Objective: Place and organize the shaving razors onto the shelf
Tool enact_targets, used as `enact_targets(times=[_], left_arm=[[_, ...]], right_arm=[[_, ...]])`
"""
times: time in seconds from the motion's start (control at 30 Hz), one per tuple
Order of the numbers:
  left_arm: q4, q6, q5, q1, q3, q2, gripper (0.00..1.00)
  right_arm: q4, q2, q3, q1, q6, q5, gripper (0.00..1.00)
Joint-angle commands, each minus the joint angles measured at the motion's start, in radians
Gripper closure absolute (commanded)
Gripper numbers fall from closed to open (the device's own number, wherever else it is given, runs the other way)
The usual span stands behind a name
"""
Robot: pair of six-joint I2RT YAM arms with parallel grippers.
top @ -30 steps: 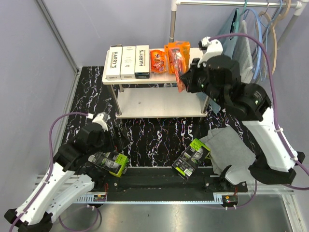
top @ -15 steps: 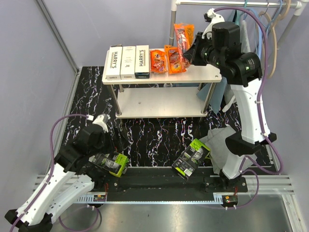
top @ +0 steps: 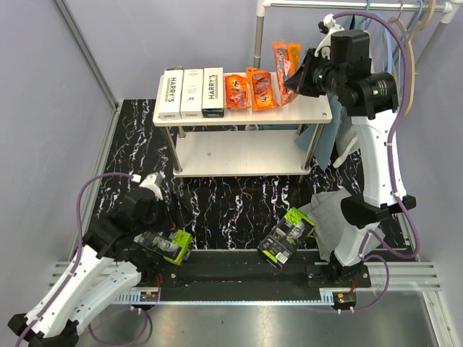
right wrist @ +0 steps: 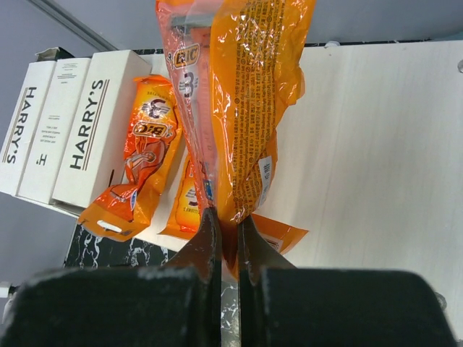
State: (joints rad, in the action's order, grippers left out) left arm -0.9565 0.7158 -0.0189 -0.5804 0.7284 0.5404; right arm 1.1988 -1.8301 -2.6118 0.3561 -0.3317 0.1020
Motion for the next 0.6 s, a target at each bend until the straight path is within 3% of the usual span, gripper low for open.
enact_targets(times=[0.0,0.57], left_arm=[[0.013,0.007,-0.007,0.002,-0.003,-0.005,0.01],[0.010,0.002,-0.009,0.002,-0.004,0.006,0.01]], right_arm=[[-0.031,0.003,0.009,-0.025,0.000,0.050,0.99],[-0.031,-0.086,0.018,-0.077,-0.017,0.080,0.95]])
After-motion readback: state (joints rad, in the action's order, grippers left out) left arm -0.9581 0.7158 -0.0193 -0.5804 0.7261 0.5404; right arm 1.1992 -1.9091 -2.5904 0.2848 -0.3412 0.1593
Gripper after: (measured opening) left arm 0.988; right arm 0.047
